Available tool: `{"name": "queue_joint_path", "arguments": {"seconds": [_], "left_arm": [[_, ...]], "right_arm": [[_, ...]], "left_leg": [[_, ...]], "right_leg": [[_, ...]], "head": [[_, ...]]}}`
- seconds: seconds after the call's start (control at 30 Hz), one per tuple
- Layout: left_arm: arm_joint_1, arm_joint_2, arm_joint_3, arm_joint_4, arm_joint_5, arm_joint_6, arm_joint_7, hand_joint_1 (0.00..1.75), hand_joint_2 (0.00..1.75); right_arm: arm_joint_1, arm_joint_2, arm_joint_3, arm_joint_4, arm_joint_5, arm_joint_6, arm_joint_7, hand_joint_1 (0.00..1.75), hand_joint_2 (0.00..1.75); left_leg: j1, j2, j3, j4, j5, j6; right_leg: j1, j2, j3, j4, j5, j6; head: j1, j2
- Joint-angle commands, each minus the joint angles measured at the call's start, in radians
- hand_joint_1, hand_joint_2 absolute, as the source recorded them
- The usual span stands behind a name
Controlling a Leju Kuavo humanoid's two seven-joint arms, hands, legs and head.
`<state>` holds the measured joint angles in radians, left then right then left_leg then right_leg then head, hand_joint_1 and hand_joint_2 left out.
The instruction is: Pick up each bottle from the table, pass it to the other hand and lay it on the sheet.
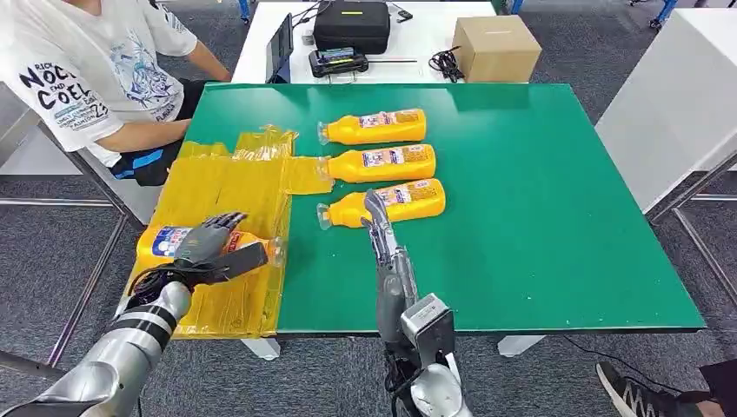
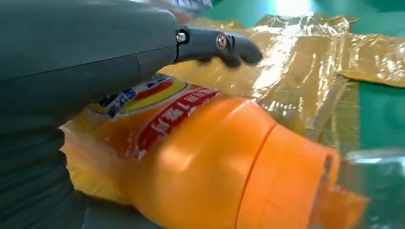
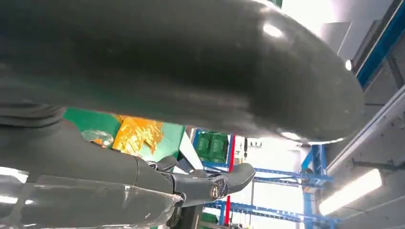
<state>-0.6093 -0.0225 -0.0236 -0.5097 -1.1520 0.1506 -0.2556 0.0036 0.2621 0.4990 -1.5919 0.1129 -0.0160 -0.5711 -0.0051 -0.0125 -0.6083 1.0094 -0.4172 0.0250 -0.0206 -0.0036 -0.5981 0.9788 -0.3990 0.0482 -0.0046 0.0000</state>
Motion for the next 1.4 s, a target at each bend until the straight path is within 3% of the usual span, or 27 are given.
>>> {"name": "queue_joint_path", "arguments": {"seconds": [0.03,0.07,0.1,0.3,0.5,0.77,0.9,0.93,1.4], "left_arm": [[0.049,-0.001,0.053,0.078,0.102,-0.123,-0.059,0.0,1.75],[0.052,0.008,0.046,0.079,0.121,-0.151,-0.07,0.0,1.75],[0.056,0.014,0.048,0.08,0.154,-0.194,-0.1,0.0,0.0],[0.106,0.06,0.051,0.068,0.331,-0.394,-0.197,0.0,0.0],[0.151,0.03,0.08,-0.008,0.512,-0.444,-0.292,0.0,0.0],[0.174,-0.072,0.096,-0.175,0.644,-0.161,-0.34,0.0,0.0],[0.221,-0.125,0.119,-0.355,0.626,0.28,-0.443,0.0,0.0],[0.231,-0.115,0.074,-0.375,0.549,0.471,-0.443,0.0,1.75],[0.265,-0.109,0.048,-0.465,0.651,0.481,-0.443,0.0,1.75]], "right_arm": [[-0.049,-0.007,-0.013,0.121,-0.013,0.01,0.001,0.0,0.0],[-0.056,-0.006,-0.013,0.132,-0.015,0.012,0.002,0.0,0.0],[-0.06,-0.006,-0.012,0.142,-0.016,0.013,0.001,0.0,0.0],[-0.089,-0.003,-0.003,0.212,-0.031,0.026,-0.004,0.0,0.0],[-0.093,-0.004,0.013,0.227,-0.034,0.026,-0.007,0.0,0.0],[-0.073,-0.005,0.018,0.197,-0.028,-0.007,-0.005,0.0,0.0],[-0.081,-0.026,0.046,0.21,-0.016,-0.049,-0.015,0.0,0.0],[-0.084,-0.026,0.055,0.216,-0.018,-0.052,-0.017,0.0,0.0],[-0.087,-0.028,0.066,0.219,-0.024,-0.067,-0.019,0.0,0.0]], "left_leg": [[0.001,0.003,0.005,-0.002,-0.001,-0.002],[0.001,0.001,0.005,-0.002,0.0,-0.001],[0.0,0.0,0.006,-0.002,0.0,-0.001],[0.001,0.003,0.01,-0.004,-0.001,-0.002],[0.0,-0.001,0.013,-0.004,-0.001,-0.002],[0.001,-0.006,0.007,-0.001,0.0,-0.001],[0.001,-0.006,0.003,0.0,0.0,-0.001],[0.001,-0.006,0.002,0.0,0.0,-0.001],[0.002,-0.002,-0.006,0.0,0.0,-0.001]], "right_leg": [[0.001,0.003,0.005,-0.003,0.0,-0.002],[0.001,0.002,0.005,-0.003,0.0,-0.002],[0.0,0.0,0.006,-0.002,-0.001,-0.002],[0.001,0.004,0.009,-0.004,0.001,-0.004],[0.0,0.001,0.013,-0.004,0.0,-0.003],[0.001,-0.004,0.008,-0.002,-0.001,-0.003],[0.001,-0.005,0.004,-0.002,-0.001,-0.003],[0.001,-0.005,0.003,-0.001,-0.001,-0.002],[0.002,-0.003,-0.006,-0.001,-0.001,-0.002]], "head": [[0.0,0.0],[0.0,0.0],[0.0,0.0],[0.0,0.0],[0.0,0.0],[0.0,0.0],[0.001,0.0],[0.0,0.0],[0.0,0.0]]}}
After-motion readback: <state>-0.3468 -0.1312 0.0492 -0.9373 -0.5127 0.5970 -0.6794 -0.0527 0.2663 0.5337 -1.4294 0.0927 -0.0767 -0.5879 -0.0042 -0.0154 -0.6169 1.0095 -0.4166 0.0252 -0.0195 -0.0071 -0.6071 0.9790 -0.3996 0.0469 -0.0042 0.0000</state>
